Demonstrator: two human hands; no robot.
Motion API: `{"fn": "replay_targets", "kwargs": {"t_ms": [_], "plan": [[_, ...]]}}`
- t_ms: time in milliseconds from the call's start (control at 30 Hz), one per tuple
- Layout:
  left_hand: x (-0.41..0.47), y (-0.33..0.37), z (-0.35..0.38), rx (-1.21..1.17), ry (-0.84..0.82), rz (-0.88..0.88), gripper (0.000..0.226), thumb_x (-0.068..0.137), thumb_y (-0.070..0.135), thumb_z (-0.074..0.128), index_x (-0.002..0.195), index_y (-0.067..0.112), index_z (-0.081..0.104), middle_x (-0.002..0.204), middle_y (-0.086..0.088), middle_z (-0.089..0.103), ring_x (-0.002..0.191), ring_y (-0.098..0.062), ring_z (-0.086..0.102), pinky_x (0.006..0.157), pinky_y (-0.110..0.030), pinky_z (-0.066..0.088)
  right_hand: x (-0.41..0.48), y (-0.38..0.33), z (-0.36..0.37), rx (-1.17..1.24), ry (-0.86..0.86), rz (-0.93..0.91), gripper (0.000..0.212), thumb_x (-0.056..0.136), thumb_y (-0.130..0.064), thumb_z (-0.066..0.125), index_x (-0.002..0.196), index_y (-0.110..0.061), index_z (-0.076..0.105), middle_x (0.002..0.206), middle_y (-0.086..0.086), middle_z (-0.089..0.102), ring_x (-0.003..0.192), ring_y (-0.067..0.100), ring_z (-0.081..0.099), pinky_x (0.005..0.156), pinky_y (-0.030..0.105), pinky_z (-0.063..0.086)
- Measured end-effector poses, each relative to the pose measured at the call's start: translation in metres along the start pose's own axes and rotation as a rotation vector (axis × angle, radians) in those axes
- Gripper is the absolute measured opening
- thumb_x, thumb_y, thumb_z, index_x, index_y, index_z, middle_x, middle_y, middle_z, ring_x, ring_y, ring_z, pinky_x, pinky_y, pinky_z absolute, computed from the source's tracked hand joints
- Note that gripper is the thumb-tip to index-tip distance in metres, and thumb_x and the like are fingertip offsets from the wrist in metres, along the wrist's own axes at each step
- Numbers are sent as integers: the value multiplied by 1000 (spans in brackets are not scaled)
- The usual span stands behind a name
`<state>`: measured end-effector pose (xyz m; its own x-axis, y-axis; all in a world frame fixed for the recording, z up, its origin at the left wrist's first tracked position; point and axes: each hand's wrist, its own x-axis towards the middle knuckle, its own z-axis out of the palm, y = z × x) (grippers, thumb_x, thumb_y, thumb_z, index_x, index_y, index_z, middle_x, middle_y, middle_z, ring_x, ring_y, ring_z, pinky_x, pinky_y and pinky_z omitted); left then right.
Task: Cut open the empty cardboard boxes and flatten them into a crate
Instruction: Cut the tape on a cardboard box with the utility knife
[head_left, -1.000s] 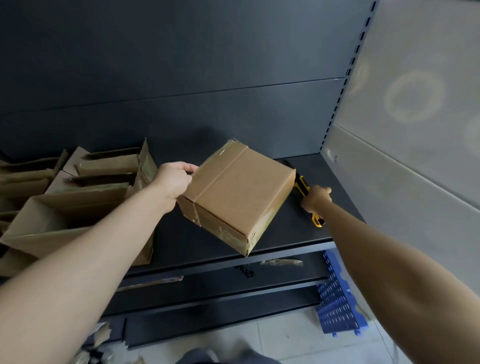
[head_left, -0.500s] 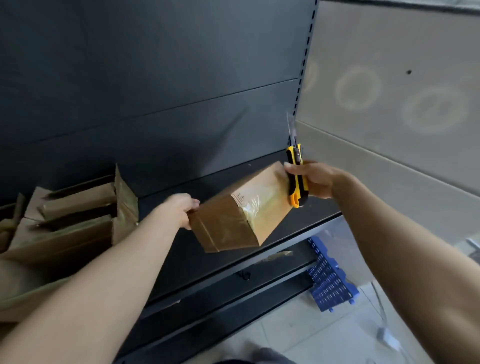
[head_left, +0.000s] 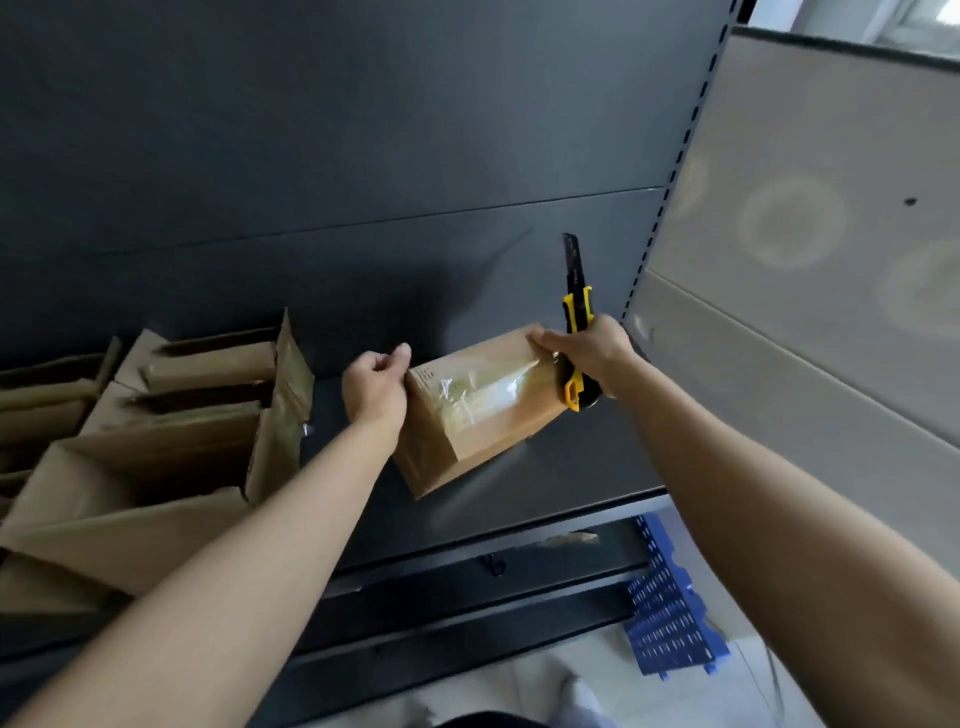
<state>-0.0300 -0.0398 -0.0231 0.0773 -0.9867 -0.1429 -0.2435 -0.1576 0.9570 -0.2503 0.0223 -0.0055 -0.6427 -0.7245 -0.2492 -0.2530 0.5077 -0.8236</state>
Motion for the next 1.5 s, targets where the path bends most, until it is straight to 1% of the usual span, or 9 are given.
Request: {"fn": "replay_targets", "kwargs": {"t_ms": [100,167,233,300,400,633,900,1100,1500], "plan": [[-19,17,-14,8,-119,169,47,77,66,56,77,19,58,83,5,61,78,-9,58,76,-29,46,1,-11,12,-96,-35,-44,54,68,-52,78,70,-16,39,68,-1,49,57,13,49,47,25,36],[-34,23,-22,419,-432,226,77,50,84,59,104,29,59,114,10,50,104,-6,50,88,-29,44,1,-16,19,-151,-56,-71,53,70,-53,76,72,-15,40,69,-2,49,56,12,48,43,25,32],[-44,22,-22,873,-604,201,116,39,82,65,140,38,31,142,17,15,131,-20,22,107,-43,31,-1,-20,25,-223,-90,-113,52,74,-56,71,81,-11,45,74,0,51,59,15,50,44,27,32],[-51,15,-17,1005,-525,179,121,50,65,76,147,42,7,151,14,-9,139,-29,4,112,-49,21,-3,-20,24,-288,-102,-186,52,82,-59,59,92,-9,48,84,5,55,68,23,53,50,29,35],[-56,8,-11,920,-384,232,110,63,42,80,148,34,10,155,-3,4,141,-27,5,112,-46,19,-2,-21,10,-344,-140,-380,43,89,-54,50,94,-11,49,89,8,57,79,29,55,62,30,38],[-59,-1,-17,677,-339,173,126,58,35,86,145,34,-6,154,7,10,140,-27,17,112,-47,25,-5,-33,-39,-817,-427,-762,29,89,-20,55,114,-34,55,96,1,60,84,27,54,68,31,44],[-52,1,-24,651,-443,173,123,57,35,86,144,37,-2,155,10,11,139,-24,19,111,-47,29,-22,-48,-39,-1232,-298,-1020,32,95,-57,31,95,-34,54,83,-7,62,81,19,56,87,35,30],[-44,-1,-32,636,-531,226,121,57,37,84,143,38,-1,154,10,13,138,-19,21,108,-35,30,-34,-67,-29,-1369,-262,-1029,25,96,-49,36,87,-33,53,88,-11,63,81,16,56,95,38,30],[-35,0,-34,694,-549,304,119,57,41,82,146,32,4,152,7,20,138,-20,22,112,-41,27,-47,-84,-18,-1516,-117,-1077,25,93,-45,33,85,-32,54,74,-11,54,75,16,52,75,33,19]]}}
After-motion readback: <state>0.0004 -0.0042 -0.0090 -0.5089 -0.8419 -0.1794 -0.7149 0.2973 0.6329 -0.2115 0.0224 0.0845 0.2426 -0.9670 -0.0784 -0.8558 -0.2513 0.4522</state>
